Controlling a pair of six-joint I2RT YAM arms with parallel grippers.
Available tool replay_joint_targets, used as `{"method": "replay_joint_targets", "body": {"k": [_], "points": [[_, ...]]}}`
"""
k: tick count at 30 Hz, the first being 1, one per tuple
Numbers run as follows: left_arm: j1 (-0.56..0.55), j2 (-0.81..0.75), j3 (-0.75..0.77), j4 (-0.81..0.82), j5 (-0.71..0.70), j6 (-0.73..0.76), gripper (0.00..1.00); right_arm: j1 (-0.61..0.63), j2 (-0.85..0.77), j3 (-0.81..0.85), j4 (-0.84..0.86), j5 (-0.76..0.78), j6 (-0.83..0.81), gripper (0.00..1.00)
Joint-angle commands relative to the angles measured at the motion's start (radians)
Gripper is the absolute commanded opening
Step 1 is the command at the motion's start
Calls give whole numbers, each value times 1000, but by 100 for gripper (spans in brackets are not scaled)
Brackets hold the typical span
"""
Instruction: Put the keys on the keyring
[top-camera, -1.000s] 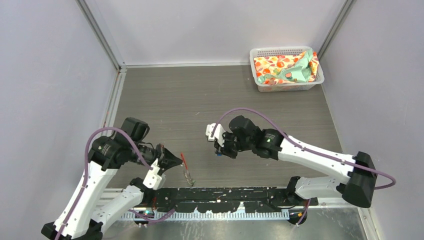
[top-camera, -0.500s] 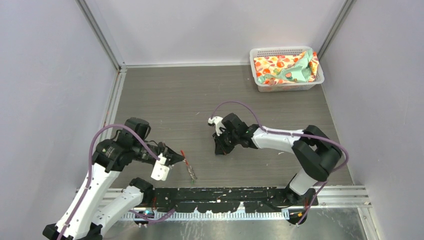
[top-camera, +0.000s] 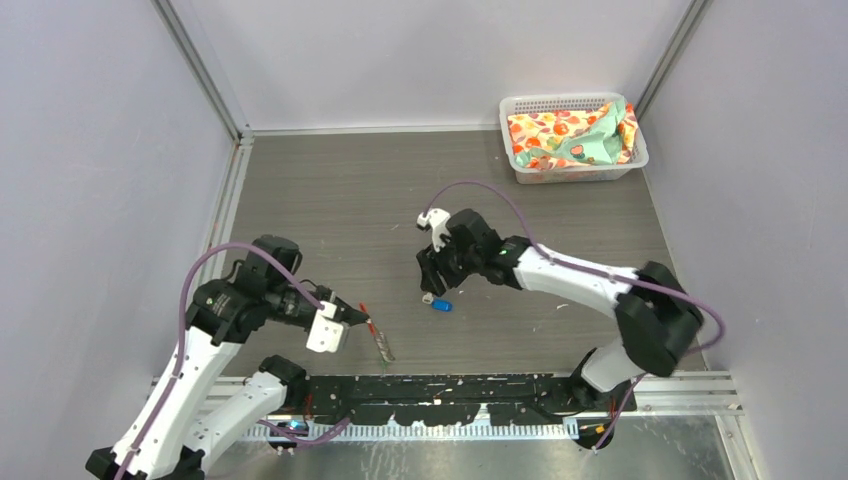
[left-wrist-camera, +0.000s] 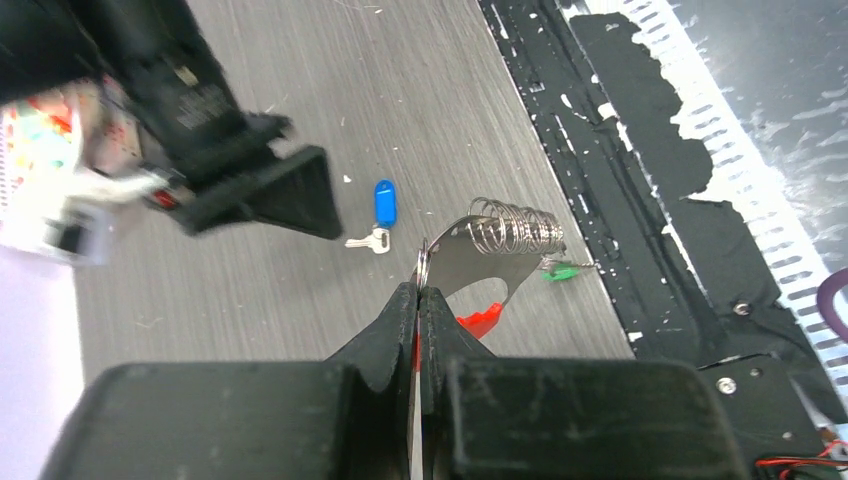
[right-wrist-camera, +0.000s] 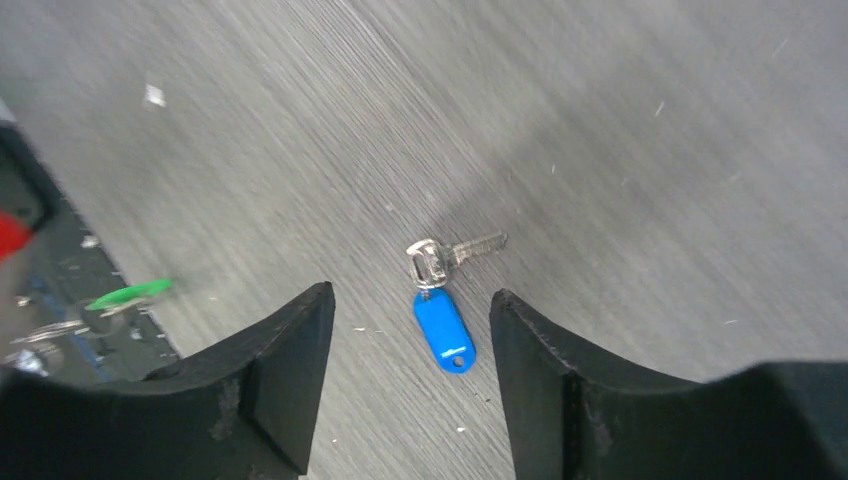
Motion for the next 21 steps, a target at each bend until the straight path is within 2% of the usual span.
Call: {"method": "replay_joint_targets", "body": {"k": [1,4,7,13,16,21], "points": [[-3,19,34,42,63,-82,0,-2,-261,66,43,-103,-148,65],[-3,31,38,82,84,-157,0,5,-385,84,59,-228,-202,66],[-3,65,54,131,98,-299,0,50,-415,190,-19,-278,-241,66],[-3,136,88,117,120,-435,0,221,-385,317,-155,-230,-333,63],[-3,133,88,131,128,-477,0,263,-370,339,-173,-221,-344,59],[-3,100,79,223,135,-602,0,312,-346,364,-199,-214,-368,61]]}}
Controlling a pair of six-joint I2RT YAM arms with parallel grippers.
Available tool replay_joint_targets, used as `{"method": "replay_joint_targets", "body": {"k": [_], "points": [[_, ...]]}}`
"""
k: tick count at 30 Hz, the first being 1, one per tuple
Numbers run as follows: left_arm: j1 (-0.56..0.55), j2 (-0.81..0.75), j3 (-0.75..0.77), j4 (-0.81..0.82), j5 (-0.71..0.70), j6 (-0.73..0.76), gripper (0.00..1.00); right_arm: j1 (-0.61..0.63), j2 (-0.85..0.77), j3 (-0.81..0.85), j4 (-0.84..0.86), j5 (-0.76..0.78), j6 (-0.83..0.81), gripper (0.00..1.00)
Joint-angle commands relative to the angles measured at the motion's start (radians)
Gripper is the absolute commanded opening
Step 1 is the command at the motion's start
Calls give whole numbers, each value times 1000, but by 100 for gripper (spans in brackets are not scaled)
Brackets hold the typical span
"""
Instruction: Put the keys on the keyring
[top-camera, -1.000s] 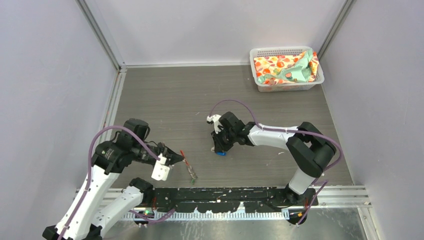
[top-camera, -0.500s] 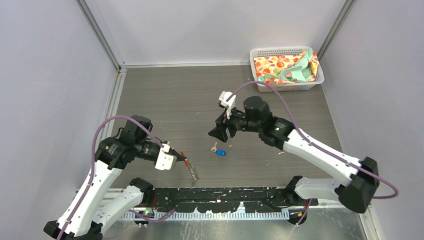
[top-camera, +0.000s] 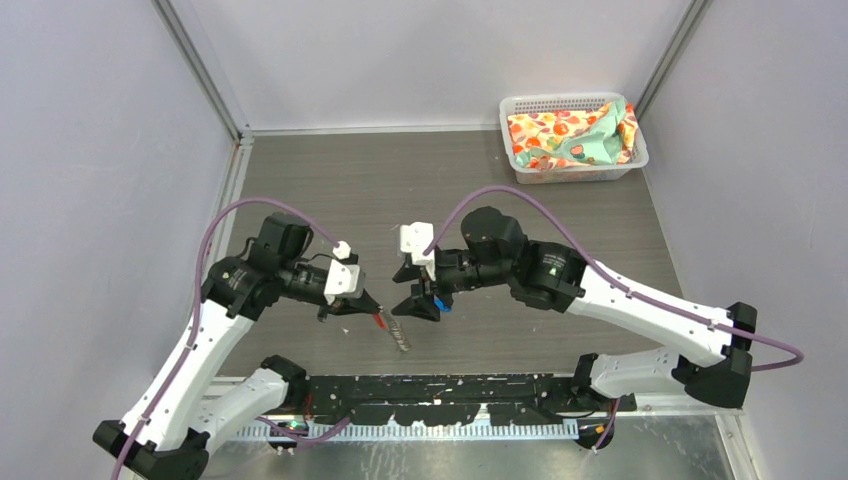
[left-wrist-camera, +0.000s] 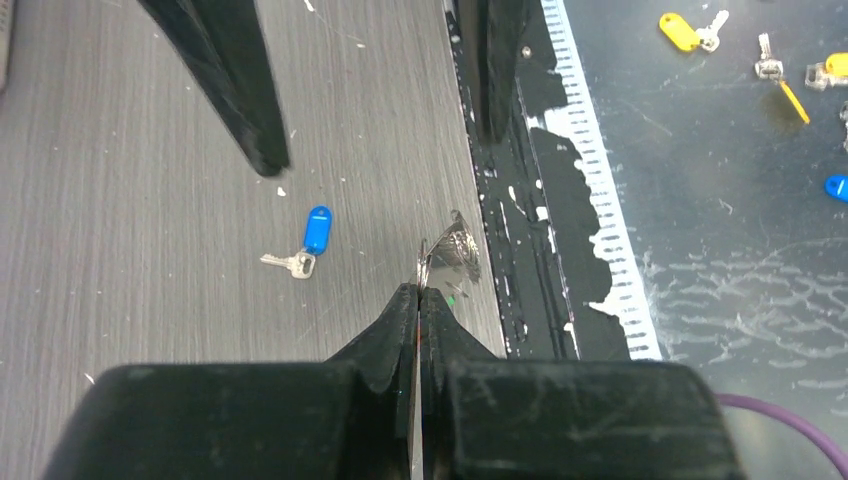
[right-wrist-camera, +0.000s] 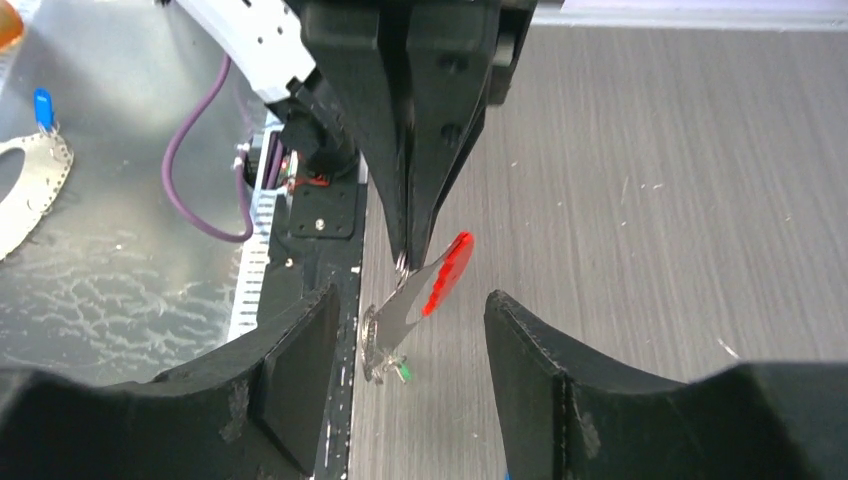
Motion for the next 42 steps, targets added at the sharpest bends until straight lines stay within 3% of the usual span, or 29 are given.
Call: {"method": "replay_joint_targets", "body": {"k": [1,14,25,28,30,36,39,42], "points": [[-3,-39,28,118,63,-150,0,38,18,61,-44,16,-46,60],[-3,-35,43,121,78,-176,0,68,88,100,-51,26,-64,36],[-3,-41,51,120,85,-174,0,69,112,115,-76,58,-66,29],[-3,-43,53,120,91,-169,0,68,116,119,-80,64,-66,19],[-3,-43,54,119,96,-169,0,67,122,125,-82,66,-67,4],[-3,-47,49,82,105,-139,0,67,104,110,-32,89,-51,1],[-3,-64,42,97,100,-151,27,68,77,78,24,117,-27,1],[-3,-112,11,210,78,-285,40,67,21,4,143,130,11,1]]}}
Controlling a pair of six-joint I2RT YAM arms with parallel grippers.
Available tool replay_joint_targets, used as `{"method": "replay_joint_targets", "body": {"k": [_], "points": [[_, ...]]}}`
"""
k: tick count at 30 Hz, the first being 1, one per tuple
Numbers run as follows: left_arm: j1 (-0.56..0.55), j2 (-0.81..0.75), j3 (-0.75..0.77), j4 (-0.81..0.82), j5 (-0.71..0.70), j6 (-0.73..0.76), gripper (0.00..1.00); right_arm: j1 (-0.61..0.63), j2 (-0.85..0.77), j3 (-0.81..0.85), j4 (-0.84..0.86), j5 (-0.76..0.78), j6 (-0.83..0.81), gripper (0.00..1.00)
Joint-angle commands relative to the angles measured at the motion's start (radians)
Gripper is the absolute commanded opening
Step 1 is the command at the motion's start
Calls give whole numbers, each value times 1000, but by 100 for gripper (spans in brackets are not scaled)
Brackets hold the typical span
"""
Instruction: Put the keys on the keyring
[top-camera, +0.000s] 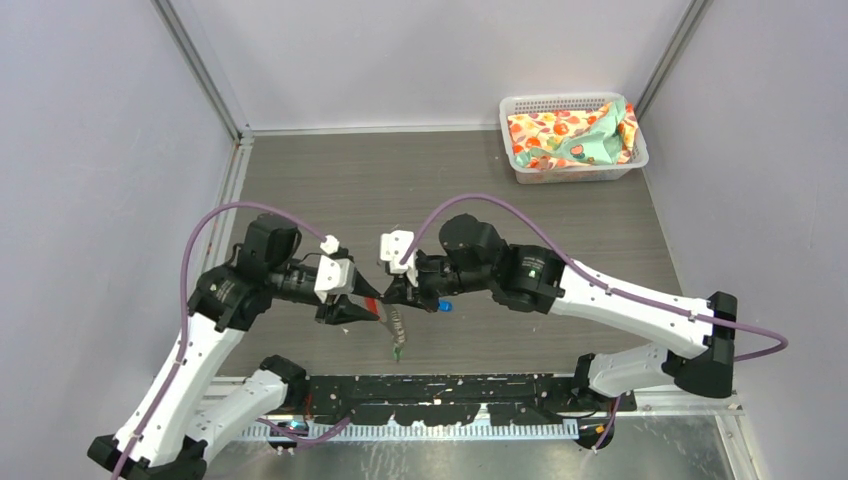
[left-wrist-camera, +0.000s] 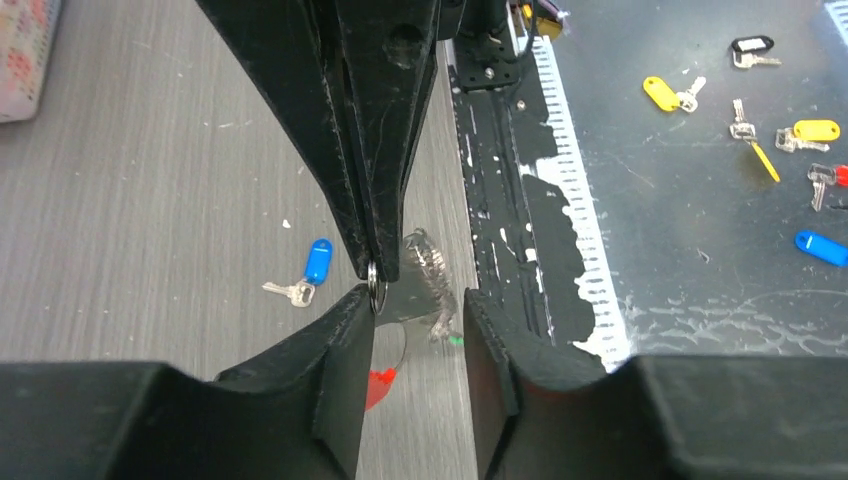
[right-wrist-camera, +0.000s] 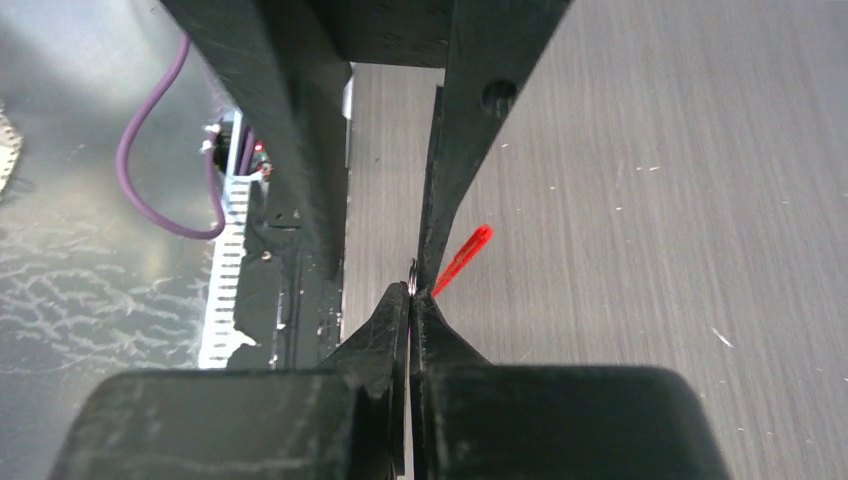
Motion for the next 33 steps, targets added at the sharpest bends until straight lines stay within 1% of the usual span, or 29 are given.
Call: {"method": "replay_joint_targets", "body": {"k": [1,4,6,9,11,15,20,27,29,33], "points": [[-4,-82,-16,147,27,-143,42,2,-110,-96,266,45,73,1],[-4,-134,-62,231,1,-225,43,1,-154,-162,400,49,139,1],[-4,-168,-89,337,-60,-343,41,1,-173,-199,477,41,173,1],[-4,-225,-136,487,-151,-501,36,1,-200,-259,588,46,224,1],[-4,-254,-157,528,-174,-552,31,1,-212,-284,634,53,243,1],[-4,-262,-166,524,-155,-607,26,1,-214,-304,669,49,278,1],[-4,-250,-167,543,-108,-641,27,2,-204,-322,715,36,314,1],[-4,-240,-156,534,-50,-640,27,2,-204,-326,714,51,323,1],[-4,-238,-156,530,-59,-639,20,1,-200,-324,714,41,325,1],[-4,-234,-146,534,-98,-644,2,1,-185,-311,689,22,327,1]]}}
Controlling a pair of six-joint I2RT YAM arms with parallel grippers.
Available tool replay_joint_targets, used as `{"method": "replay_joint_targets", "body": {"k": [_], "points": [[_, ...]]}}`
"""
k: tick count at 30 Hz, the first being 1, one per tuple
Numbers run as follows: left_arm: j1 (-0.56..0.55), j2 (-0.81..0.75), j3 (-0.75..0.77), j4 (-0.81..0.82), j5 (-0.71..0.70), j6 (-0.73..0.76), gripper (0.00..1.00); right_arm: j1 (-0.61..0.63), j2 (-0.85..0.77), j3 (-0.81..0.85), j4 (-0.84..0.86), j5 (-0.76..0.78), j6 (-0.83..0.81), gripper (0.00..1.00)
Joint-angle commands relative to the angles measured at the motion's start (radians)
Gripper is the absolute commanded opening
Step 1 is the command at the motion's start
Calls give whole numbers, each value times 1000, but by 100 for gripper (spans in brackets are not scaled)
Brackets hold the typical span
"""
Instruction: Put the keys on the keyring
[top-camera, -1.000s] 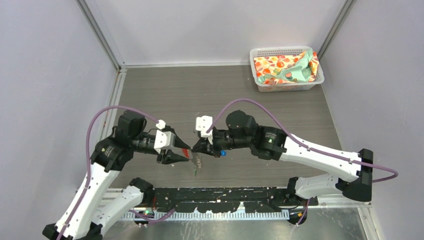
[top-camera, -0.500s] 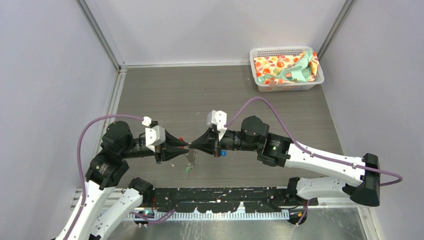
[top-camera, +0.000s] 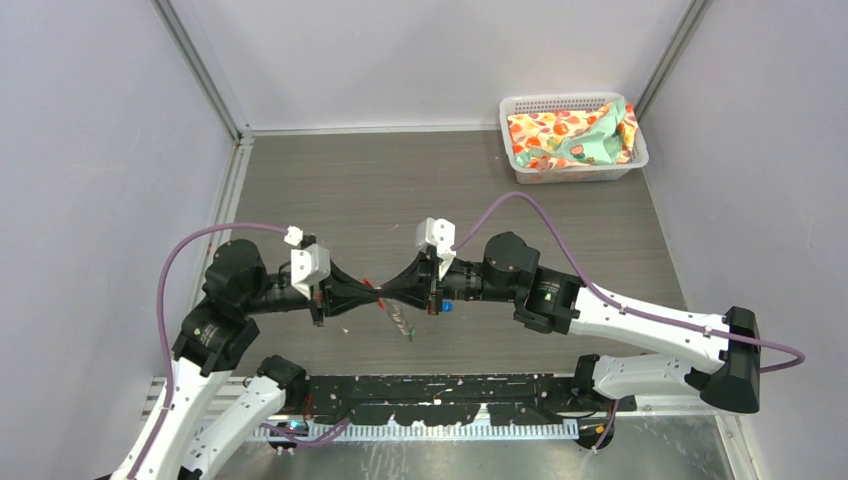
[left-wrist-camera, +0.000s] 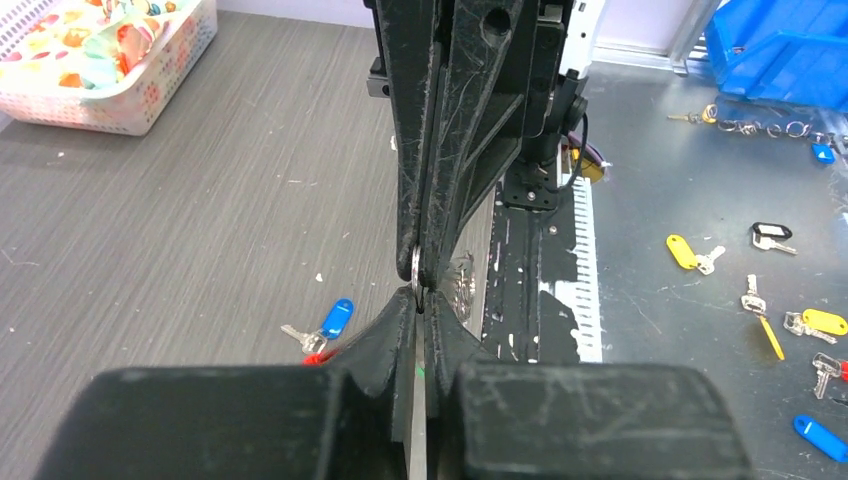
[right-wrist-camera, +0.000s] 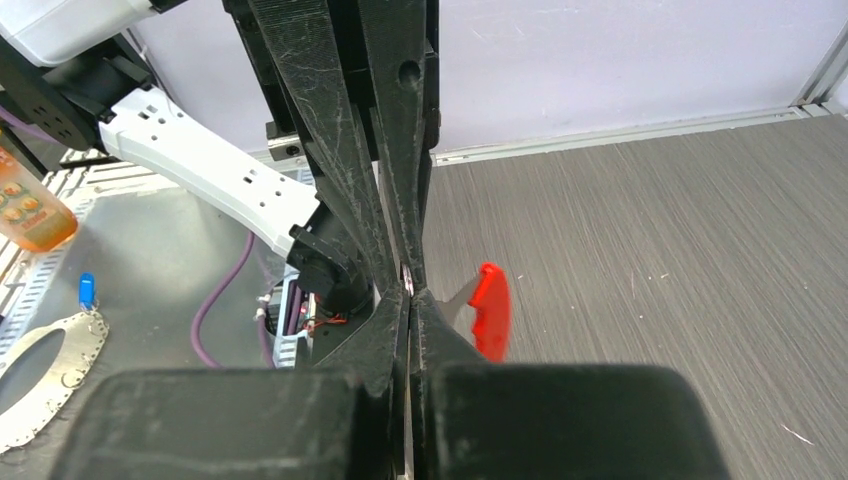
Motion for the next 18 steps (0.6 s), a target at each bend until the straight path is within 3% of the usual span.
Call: {"method": "replay_joint_targets", "body": {"k": [1,3,4,6,8,12,18], "points": [[-6,13,23,48,25,-24,1,4,1,26,82,-15,15,1],[-6,18,31,42,19,-26,0,3,0,31,53,-17,11,1],[-6,24,35,31,20,-21,0,3,-3,34,28,-16,10,5],[-6,27,37,15,23,-1,0,3,-17,40,-12,-2,9,22],[-6,25,38,-8,38,41,0,4,-36,49,-64,8,4,29],[-6,17,44,-83,62,212,0,-10,-84,101,-244,37,-16,48],[-6,-13,47,-246,84,534,0,-109,-149,141,-416,45,58,67]]}}
